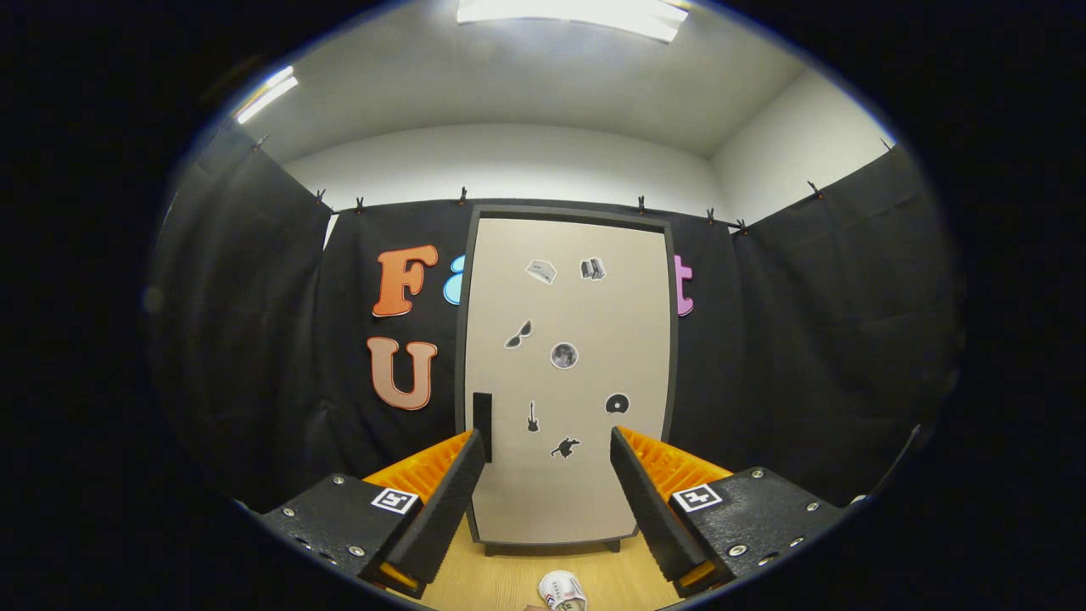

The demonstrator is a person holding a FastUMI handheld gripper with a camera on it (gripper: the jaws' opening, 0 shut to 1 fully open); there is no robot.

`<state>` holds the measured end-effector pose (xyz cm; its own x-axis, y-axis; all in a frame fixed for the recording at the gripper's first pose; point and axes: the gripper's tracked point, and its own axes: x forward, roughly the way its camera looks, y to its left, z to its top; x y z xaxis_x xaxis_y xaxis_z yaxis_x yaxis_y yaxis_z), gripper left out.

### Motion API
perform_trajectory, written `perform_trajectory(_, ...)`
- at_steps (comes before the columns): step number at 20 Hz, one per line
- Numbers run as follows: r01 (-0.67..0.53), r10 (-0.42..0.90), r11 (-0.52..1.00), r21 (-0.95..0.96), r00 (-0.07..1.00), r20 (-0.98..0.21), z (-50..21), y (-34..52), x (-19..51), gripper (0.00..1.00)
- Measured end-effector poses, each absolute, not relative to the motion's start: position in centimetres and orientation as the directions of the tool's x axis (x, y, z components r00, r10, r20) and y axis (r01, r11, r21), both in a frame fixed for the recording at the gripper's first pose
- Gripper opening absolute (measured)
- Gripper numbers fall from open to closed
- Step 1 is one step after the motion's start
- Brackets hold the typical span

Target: Open the shoe cabinet door, grab the shoes and put them into the shoe cabinet, then close the shoe cabinet door.

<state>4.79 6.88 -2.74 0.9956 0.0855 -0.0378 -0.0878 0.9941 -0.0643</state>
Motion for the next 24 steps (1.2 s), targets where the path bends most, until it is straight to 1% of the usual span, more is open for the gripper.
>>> perform_trajectory(7, -0.103, 0.100, 0.994, -0.041, 0.992, -0.075, -4.9, 9.8, 8.7, 0.93)
perform_trajectory(16, -0.205, 0.203, 0.979, -0.002, 0.971, -0.124, -10.0, 14.8, 17.6, 0.93)
perform_trajectory(20, -0.235, 0.230, 0.972, -0.023, 0.963, -0.141, -12.6, 16.9, 21.8, 0.93)
perform_trajectory(24, -0.220, 0.214, 0.975, -0.023, 0.964, -0.155, -14.9, 18.2, 25.4, 0.89)
